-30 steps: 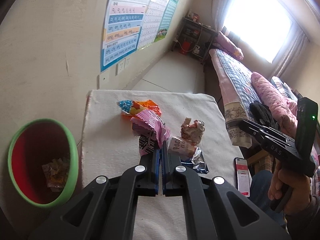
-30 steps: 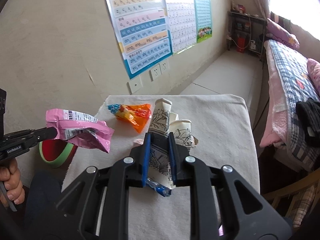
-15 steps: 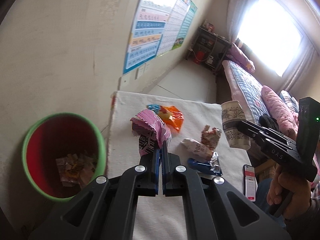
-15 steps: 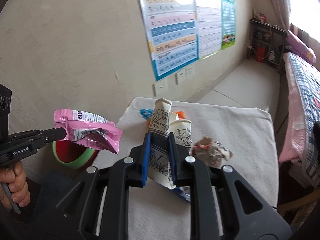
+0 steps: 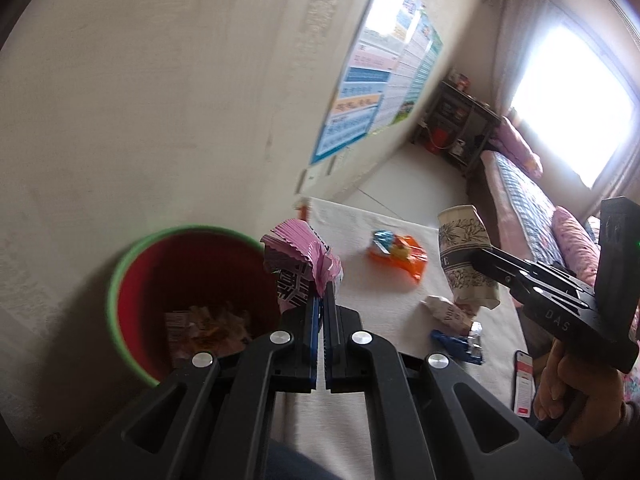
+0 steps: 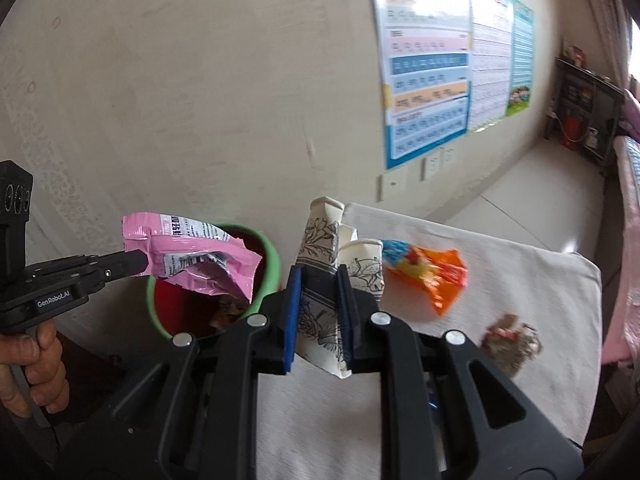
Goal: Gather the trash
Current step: 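Carry the paper cups and pink wrapper over the red bin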
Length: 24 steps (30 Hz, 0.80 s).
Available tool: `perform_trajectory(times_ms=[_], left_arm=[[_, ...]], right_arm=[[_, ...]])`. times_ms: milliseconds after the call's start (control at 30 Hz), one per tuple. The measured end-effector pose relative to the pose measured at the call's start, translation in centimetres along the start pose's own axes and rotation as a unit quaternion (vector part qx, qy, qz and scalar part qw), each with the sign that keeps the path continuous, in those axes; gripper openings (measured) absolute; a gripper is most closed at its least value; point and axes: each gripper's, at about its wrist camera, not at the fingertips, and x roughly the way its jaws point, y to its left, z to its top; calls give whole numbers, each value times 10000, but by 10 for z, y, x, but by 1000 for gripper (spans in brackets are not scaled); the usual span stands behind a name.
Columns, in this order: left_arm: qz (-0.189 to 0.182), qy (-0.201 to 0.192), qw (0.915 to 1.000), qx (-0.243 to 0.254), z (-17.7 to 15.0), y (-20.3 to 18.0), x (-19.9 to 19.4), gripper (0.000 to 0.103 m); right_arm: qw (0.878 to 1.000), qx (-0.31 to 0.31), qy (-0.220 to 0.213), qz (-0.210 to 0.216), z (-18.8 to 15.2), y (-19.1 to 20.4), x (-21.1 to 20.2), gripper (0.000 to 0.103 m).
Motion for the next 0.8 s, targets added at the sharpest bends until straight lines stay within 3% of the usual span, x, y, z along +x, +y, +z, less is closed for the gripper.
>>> perform_trajectory(times_ms=[567,800], left_arm=[[468,-92,9975,-522,-5,84,-14,0],[475,-21,9963,-709,-13,106,-7,0]], right_arm=[[9951,-318,483,806,20,86,75,18],[9931,-432,627,896,23,107,101,18]])
